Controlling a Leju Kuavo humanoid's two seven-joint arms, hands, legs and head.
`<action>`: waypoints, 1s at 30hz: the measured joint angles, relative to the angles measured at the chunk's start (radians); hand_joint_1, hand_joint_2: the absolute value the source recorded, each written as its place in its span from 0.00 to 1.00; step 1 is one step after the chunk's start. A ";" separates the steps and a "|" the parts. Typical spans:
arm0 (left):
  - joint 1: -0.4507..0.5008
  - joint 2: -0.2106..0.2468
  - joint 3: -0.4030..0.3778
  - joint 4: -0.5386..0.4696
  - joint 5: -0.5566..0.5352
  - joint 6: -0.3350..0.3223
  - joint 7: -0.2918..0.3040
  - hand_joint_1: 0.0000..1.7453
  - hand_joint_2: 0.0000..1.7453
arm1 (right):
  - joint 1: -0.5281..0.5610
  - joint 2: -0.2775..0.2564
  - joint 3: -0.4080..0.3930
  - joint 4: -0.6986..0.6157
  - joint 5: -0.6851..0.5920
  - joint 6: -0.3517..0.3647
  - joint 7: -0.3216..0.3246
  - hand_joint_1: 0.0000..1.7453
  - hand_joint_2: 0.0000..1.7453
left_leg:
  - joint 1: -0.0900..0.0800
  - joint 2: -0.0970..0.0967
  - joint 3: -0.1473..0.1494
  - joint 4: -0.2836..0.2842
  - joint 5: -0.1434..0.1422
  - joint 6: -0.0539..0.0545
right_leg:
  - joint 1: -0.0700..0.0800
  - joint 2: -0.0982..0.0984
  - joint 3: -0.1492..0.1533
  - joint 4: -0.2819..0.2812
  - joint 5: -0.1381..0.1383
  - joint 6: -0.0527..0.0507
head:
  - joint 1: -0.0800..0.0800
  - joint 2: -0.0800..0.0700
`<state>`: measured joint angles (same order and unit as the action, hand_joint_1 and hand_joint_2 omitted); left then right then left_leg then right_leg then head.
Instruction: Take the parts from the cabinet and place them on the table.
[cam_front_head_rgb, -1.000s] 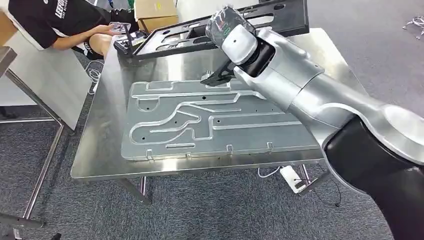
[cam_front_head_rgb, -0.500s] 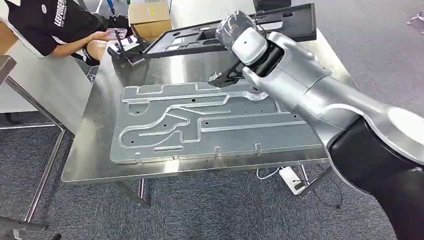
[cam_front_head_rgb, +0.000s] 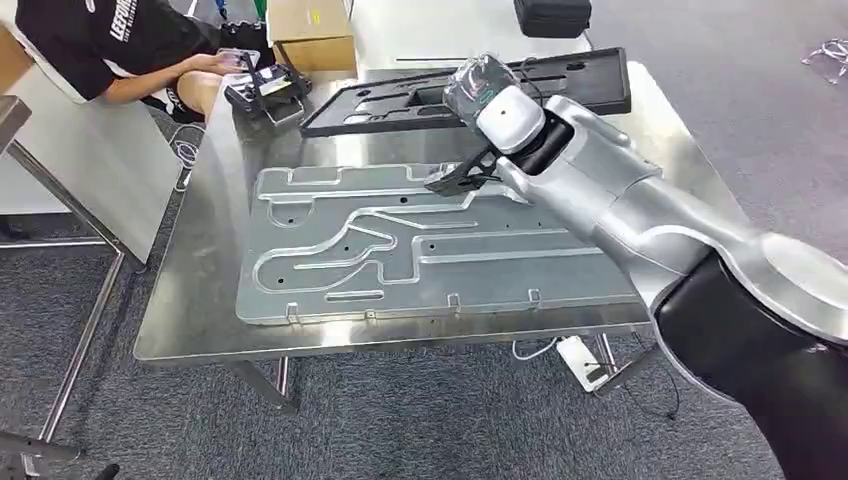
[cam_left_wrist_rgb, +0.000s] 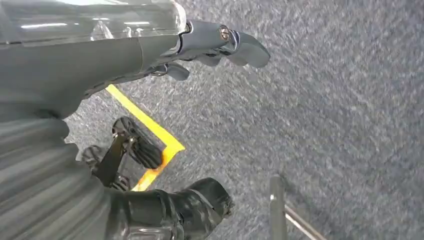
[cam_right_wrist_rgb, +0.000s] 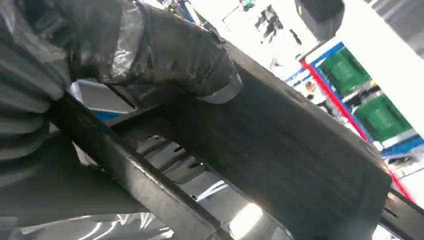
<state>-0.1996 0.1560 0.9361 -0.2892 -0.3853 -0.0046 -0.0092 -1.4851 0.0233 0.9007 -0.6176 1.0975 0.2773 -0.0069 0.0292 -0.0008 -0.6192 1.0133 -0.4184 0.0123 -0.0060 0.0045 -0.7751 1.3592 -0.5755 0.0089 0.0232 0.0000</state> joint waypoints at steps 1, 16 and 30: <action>0.001 0.000 0.000 0.000 0.000 0.000 0.001 0.00 1.00 | 0.005 -0.004 0.000 0.003 0.000 -0.001 0.000 0.00 0.00 | 0.001 -0.001 0.001 0.001 -0.001 0.000 | -0.002 0.000 0.007 -0.021 0.025 0.001 | 0.000 0.000; 0.008 -0.003 0.000 0.000 0.026 0.006 0.004 0.00 0.00 | 0.006 -0.010 -0.010 0.016 -0.008 -0.016 -0.011 0.00 0.00 | -0.001 -0.002 -0.142 0.311 -0.134 -0.046 | 0.002 -0.003 0.160 -0.335 0.151 -0.048 | -0.001 0.000; 0.015 -0.003 0.000 -0.005 0.030 0.004 -0.001 0.00 0.00 | 0.004 -0.022 -0.031 0.018 -0.018 -0.016 -0.013 0.00 0.00 | -0.004 -0.001 -0.003 0.011 -0.008 -0.001 | 0.002 -0.002 0.011 -0.007 -0.011 0.004 | 0.000 0.000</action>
<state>-0.1850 0.1534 0.9361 -0.2937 -0.3551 -0.0008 -0.0103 -1.4816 0.0015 0.8698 -0.5993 1.0796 0.2609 -0.0195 0.0248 -0.0023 -0.6219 1.0244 -0.4260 0.0111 -0.0038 0.0025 -0.7636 1.3520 -0.5867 0.0134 0.0233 0.0000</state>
